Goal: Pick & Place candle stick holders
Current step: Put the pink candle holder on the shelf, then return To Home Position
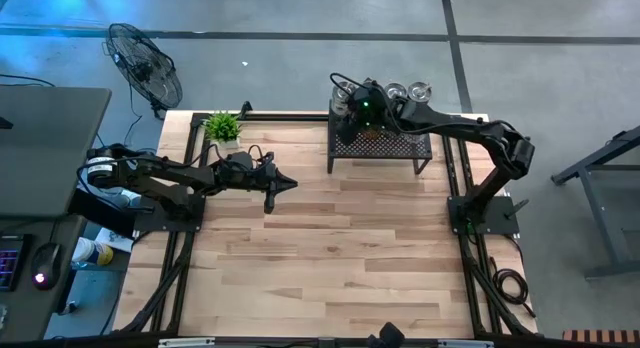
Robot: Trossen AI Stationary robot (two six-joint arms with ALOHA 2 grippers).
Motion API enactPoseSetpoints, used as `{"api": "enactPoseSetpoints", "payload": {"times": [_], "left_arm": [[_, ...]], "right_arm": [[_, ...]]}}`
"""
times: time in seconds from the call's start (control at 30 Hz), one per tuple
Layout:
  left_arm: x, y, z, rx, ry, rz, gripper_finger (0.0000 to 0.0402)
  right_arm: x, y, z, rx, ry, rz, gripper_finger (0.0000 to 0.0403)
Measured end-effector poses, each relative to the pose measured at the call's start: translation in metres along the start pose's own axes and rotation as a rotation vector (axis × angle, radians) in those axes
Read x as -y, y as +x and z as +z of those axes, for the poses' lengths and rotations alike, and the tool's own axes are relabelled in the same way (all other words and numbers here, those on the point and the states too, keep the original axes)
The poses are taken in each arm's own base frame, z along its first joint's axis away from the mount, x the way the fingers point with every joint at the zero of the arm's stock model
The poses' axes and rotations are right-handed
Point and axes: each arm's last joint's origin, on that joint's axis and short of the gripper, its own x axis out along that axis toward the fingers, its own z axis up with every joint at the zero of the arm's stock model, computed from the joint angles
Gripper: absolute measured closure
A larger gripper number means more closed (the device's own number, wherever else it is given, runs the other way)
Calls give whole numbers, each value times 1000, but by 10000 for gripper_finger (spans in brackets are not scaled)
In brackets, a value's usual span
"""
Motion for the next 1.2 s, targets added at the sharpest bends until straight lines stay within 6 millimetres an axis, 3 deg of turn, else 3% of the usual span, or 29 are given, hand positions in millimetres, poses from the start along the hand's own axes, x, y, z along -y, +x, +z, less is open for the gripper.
{"api": "enactPoseSetpoints", "payload": {"times": [0.33,0.63,0.73,0.83,0.97,1.2], "left_arm": [[0,0,0,0,0,-1,373],[0,0,0,0,-5,1,373],[0,0,0,-1,-5,10,373],[0,-1,0,-12,-9,12,373],[1,-7,3,-29,-31,13,373],[4,-23,19,32,-20,7,373]], "right_arm": [[0,0,3,34,-21,-5,199],[0,-2,10,84,-46,-10,151],[0,-14,25,131,-82,-28,147],[-2,-43,42,204,-92,-3,149],[-18,-71,30,207,-176,117,189],[-49,-87,-46,361,-210,353,360]]}}
